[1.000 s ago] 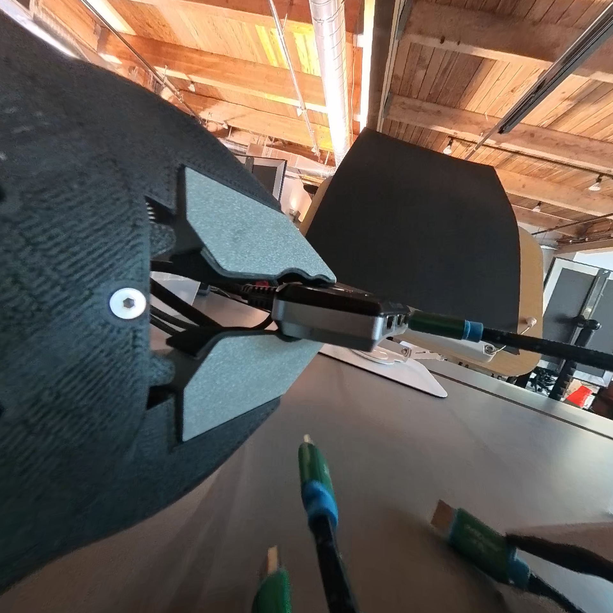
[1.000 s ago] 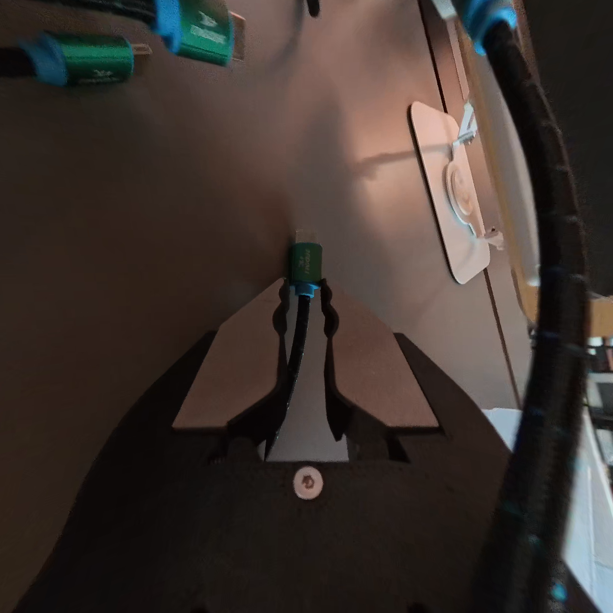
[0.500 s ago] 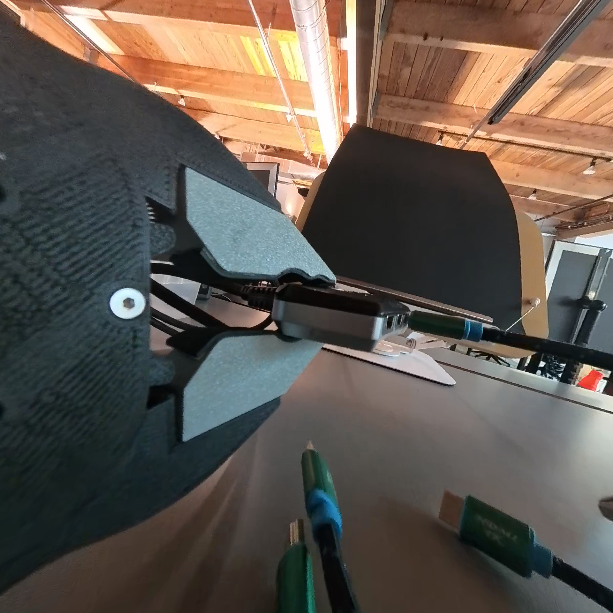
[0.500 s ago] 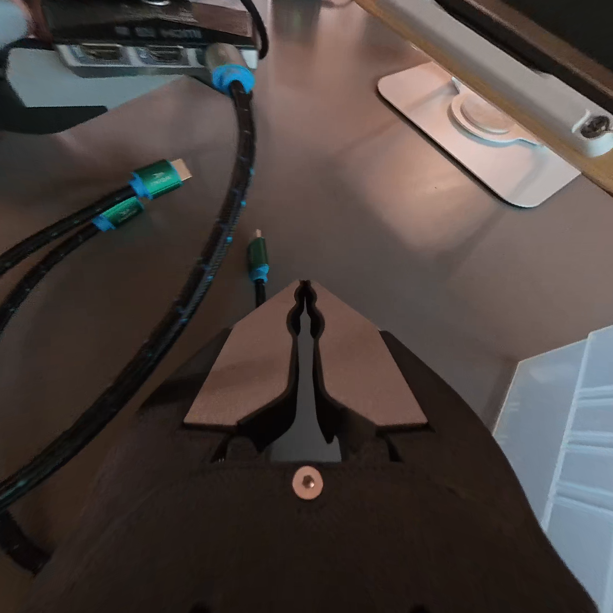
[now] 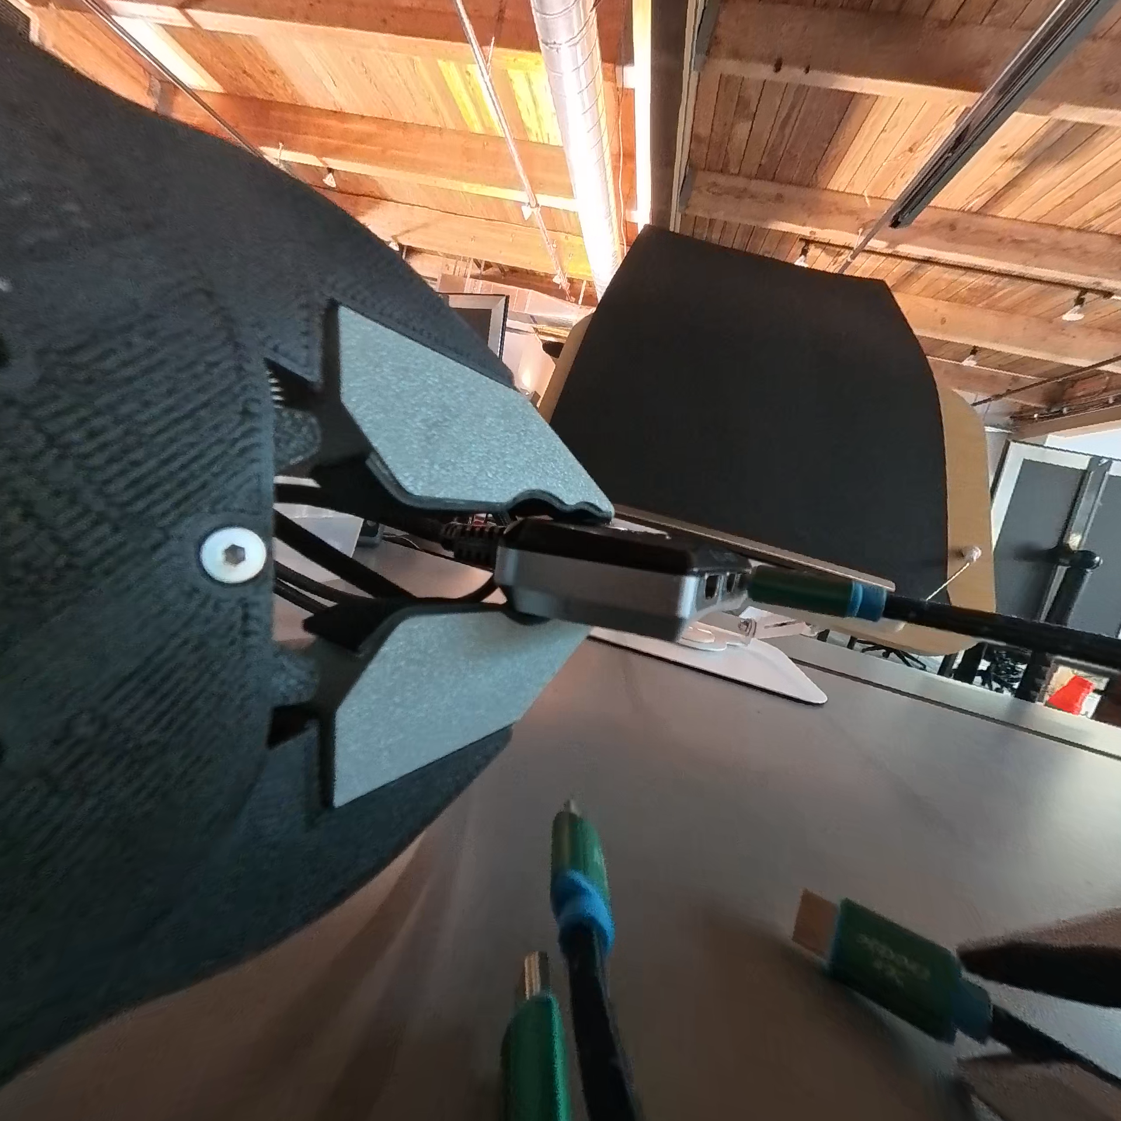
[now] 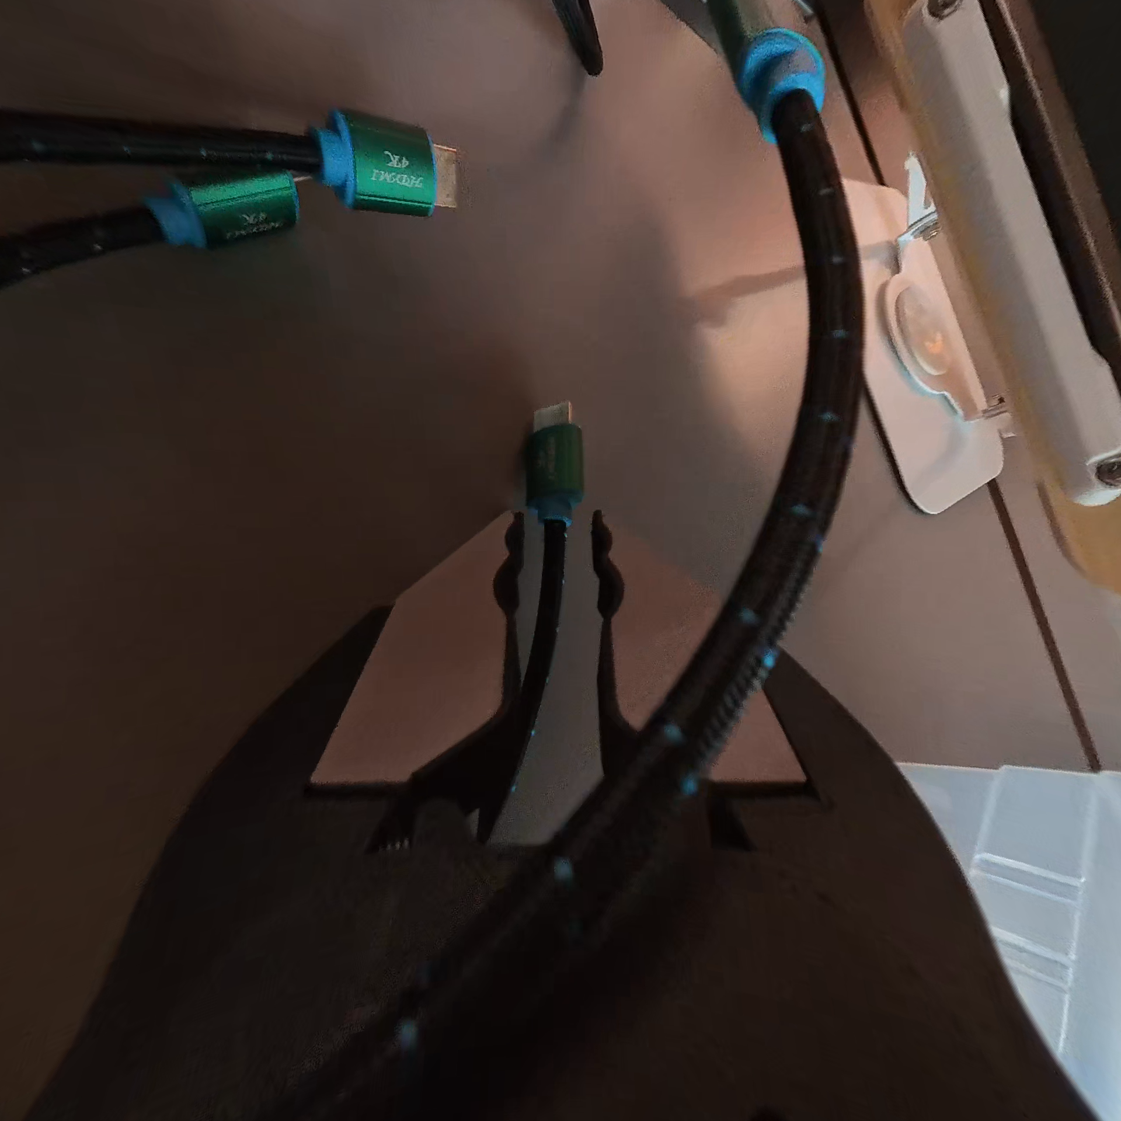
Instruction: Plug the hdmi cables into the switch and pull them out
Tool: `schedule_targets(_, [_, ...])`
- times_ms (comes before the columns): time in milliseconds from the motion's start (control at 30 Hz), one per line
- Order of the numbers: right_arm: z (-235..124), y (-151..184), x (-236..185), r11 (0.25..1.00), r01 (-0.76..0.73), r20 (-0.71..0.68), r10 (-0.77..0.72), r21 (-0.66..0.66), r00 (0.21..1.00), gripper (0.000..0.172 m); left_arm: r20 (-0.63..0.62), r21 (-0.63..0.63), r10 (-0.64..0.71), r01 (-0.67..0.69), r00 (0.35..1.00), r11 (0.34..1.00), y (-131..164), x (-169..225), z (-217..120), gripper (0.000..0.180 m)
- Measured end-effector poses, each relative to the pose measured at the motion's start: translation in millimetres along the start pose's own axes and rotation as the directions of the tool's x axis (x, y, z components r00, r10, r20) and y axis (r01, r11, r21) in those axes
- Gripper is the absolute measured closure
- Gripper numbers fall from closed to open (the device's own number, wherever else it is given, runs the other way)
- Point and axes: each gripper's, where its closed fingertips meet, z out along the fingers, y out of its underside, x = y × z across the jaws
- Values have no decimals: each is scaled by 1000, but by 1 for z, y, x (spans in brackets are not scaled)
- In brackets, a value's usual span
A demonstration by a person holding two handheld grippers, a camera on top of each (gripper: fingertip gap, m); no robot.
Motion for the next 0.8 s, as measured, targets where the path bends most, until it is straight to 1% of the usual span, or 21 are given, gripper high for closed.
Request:
schedule_targets(100, [2, -1, 3, 998, 65, -39, -65, -12, 997, 154, -1, 0, -2, 2, 1000, 1000, 0, 0, 0, 159])
schedule_targets(167, [3, 1, 2, 993, 113, -61, -115, -29, 992, 161, -3, 0, -2, 2, 1000, 1000, 0, 0, 0, 159])
schedule_targets(267, [3, 2, 3, 986, 164, -96, -168, -42, 981, 162, -6, 2, 1, -1, 1000, 1000, 0, 1, 0, 159])
schedule_targets(500, [1, 4, 3, 976, 211, -108, -216, -55, 970, 164, -8, 1, 1, -1, 1000, 1000, 0, 2, 1, 158])
schedule_targets(633, [0, 4, 1, 979, 198, -87, -201, -40, 976, 164, -13, 2, 4, -4, 1000, 1000, 0, 3, 1, 158])
schedule_targets(733, [-2, 6, 0, 982, 183, -70, -187, -53, 980, 164, -12, 2, 3, -3, 1000, 1000, 0, 3, 1, 158])
schedule_targets(800, [-5, 5, 4, 983, 173, -90, -179, -63, 980, 165, -12, 3, 2, -2, 1000, 1000, 0, 2, 1, 159])
